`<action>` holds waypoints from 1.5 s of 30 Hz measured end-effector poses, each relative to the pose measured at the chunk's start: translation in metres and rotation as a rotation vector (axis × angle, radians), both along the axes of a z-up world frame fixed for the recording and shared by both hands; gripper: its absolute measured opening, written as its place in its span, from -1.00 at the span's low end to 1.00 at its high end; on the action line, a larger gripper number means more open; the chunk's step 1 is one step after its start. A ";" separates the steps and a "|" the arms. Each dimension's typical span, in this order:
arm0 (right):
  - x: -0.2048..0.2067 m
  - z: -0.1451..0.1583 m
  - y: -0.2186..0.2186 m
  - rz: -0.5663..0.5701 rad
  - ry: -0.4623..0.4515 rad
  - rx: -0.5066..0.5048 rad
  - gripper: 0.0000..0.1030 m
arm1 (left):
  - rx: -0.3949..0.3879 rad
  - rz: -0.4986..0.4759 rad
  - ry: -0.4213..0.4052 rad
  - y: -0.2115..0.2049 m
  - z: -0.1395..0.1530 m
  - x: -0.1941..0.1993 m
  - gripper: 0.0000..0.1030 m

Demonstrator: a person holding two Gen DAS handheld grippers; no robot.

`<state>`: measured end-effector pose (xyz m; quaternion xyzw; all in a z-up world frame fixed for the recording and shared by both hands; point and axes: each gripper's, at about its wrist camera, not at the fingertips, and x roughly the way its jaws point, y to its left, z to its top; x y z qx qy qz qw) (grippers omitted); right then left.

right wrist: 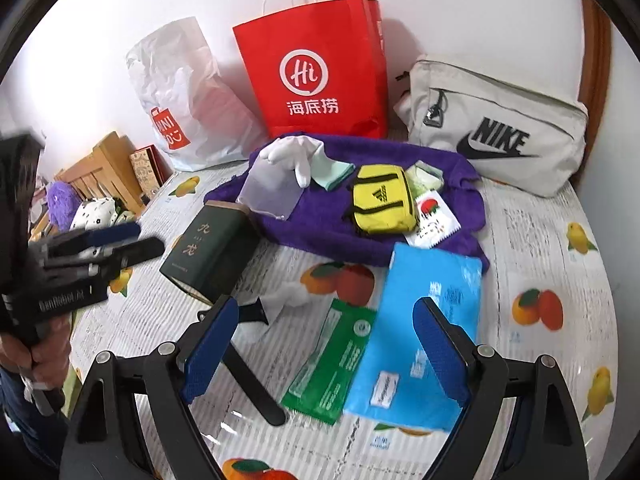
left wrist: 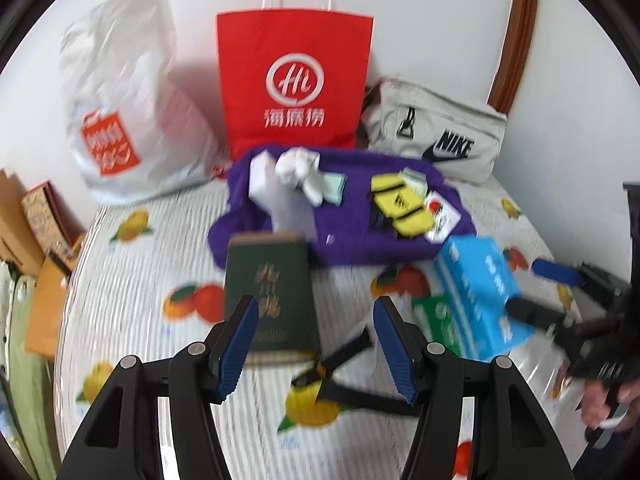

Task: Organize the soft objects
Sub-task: 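Withdraw both grippers from the towel and move the left toward the black strap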

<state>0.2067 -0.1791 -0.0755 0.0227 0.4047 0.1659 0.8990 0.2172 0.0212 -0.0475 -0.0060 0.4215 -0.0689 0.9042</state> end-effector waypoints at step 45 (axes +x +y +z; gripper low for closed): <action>-0.015 -0.043 -0.001 0.068 0.114 0.053 0.73 | 0.038 -0.176 0.114 -0.023 -0.103 -0.013 -0.50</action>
